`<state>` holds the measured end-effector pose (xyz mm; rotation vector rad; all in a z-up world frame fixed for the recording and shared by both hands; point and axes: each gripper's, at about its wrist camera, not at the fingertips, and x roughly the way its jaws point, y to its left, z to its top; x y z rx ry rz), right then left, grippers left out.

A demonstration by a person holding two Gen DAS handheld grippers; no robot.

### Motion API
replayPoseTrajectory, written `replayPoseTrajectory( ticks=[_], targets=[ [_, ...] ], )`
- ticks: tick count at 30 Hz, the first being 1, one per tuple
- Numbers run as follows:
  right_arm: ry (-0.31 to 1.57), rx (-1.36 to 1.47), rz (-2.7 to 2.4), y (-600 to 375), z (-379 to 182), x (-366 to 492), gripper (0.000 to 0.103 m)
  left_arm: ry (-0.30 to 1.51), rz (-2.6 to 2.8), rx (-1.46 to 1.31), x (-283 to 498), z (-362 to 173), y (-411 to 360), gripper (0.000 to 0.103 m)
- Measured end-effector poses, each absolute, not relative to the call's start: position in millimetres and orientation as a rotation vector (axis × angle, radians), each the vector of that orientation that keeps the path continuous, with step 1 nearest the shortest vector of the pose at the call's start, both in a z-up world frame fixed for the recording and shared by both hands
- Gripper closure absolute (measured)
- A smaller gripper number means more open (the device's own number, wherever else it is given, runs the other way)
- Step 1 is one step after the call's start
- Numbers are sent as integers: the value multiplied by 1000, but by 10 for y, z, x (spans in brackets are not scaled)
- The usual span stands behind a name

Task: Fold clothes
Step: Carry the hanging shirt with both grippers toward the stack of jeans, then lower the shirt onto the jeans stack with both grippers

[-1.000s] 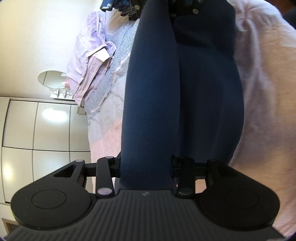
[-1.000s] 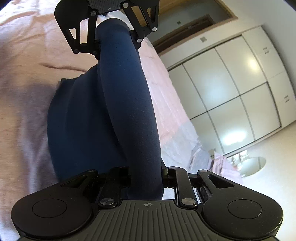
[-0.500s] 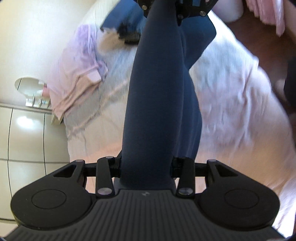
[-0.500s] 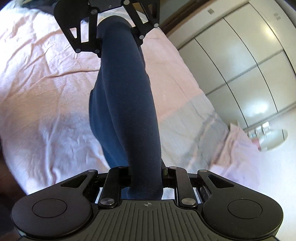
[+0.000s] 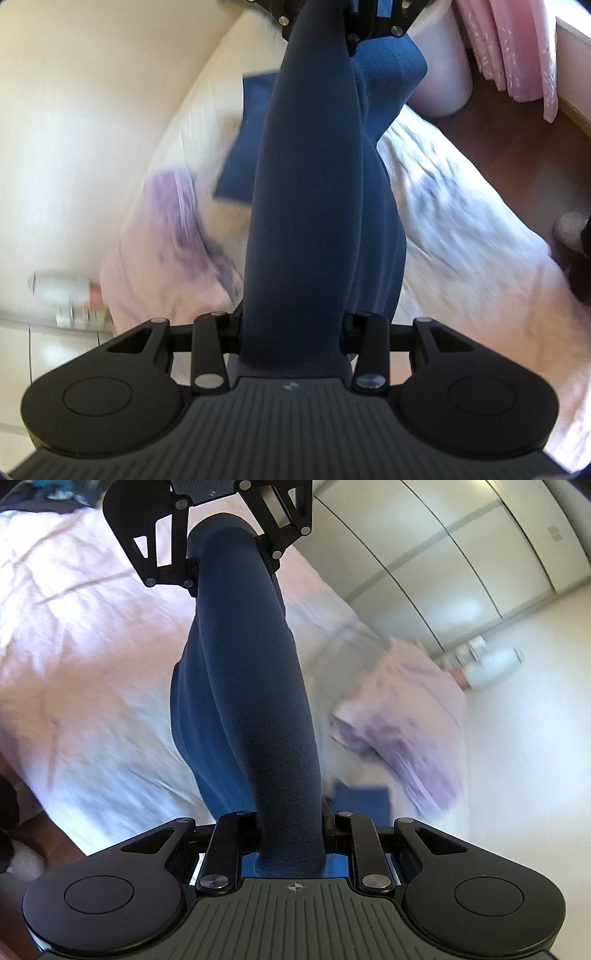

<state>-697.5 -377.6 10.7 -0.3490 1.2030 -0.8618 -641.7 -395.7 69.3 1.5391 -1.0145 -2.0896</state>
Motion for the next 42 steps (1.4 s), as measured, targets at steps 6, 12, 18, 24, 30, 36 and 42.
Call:
replayPoseTrajectory(
  ticks=[6,12,18,24,30,36,42],
  targets=[
    [1267,-276,-1030,-4146,243,-7638,84,-1183,-2184,1449,-7073,614,-4669,65],
    [1286,-283,-1112,-4899,455,-8487,84,-1248,-2185,1367,-7927,700,-5537,65],
    [1268,-428,-1197,-5966,530,-9238,84,-1292,-2073,1200,-8675,623,-6481,65],
    [1262,-382,-1190,-6262,-567,-9467,84,-1217,-2089,1376,-8834,-801,-6741,63],
    [1340,-332,-1078,-5986,-1466,-9437,78,-1303,-2047,1378,-8638,-1462,-6591,57],
    [1372,-341,-1135,-5800,-1448,-9455,76,-1338,-2072,1303,-8381,-1336,-6523,51],
    [1351,-266,-1179,-5592,-1266,-9468,86,-1335,-2079,1281,-8171,-1349,-6503,63]
  ],
)
